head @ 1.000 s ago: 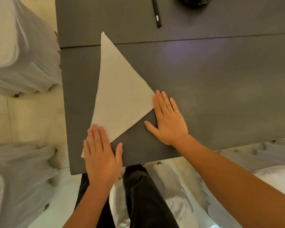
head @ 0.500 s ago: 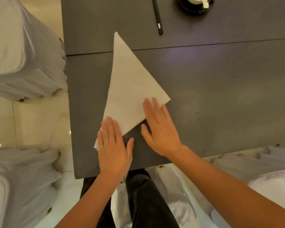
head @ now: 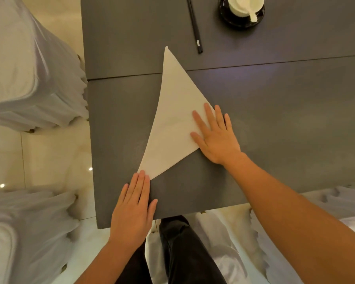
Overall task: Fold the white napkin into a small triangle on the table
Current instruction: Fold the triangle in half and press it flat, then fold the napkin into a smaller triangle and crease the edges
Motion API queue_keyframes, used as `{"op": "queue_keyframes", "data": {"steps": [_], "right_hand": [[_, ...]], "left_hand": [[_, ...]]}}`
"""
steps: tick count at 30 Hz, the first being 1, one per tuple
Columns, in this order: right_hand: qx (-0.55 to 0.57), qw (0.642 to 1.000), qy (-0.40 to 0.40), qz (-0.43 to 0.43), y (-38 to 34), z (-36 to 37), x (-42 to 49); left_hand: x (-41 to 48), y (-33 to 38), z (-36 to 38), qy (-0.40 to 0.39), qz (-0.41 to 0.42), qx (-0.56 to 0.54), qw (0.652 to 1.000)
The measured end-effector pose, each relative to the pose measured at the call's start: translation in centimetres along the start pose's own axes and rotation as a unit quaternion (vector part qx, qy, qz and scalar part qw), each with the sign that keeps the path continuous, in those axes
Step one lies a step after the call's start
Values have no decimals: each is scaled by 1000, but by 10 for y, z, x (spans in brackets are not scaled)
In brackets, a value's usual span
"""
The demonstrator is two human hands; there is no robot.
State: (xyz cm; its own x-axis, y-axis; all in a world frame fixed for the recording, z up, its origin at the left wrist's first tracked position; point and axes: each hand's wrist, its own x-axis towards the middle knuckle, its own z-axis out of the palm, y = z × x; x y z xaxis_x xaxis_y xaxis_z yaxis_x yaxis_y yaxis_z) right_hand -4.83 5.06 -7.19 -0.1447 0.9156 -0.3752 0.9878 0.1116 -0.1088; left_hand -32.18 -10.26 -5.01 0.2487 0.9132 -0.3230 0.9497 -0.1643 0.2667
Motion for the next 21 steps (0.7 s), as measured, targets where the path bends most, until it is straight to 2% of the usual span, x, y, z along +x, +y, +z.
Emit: {"op": "queue_keyframes", "data": {"steps": [3,5,7,10,13,18,21], "right_hand": [[5,999,-39,-4,-5,-12,4],[20,999,-36,17,-14,-20,-1],[70,997,18,20,-34,-21,-22],[192,973,119,-40,-86,-11,-70],[212,967,124,-64,-131,10,-97],[188,974,124,12,-168,18,-101],[226,959,156,68,-174,9,-96]], "left_hand": [[14,-13,-14,48,5,-52,997],[25,-20,-22,60,-9,-86,994],[33,-26,-28,33,-6,-100,994],[40,-35,-35,18,36,-96,995],[47,-44,-40,19,95,-93,991],[65,-50,-60,18,168,-101,980],[77,-47,-77,21,218,-151,964]]}}
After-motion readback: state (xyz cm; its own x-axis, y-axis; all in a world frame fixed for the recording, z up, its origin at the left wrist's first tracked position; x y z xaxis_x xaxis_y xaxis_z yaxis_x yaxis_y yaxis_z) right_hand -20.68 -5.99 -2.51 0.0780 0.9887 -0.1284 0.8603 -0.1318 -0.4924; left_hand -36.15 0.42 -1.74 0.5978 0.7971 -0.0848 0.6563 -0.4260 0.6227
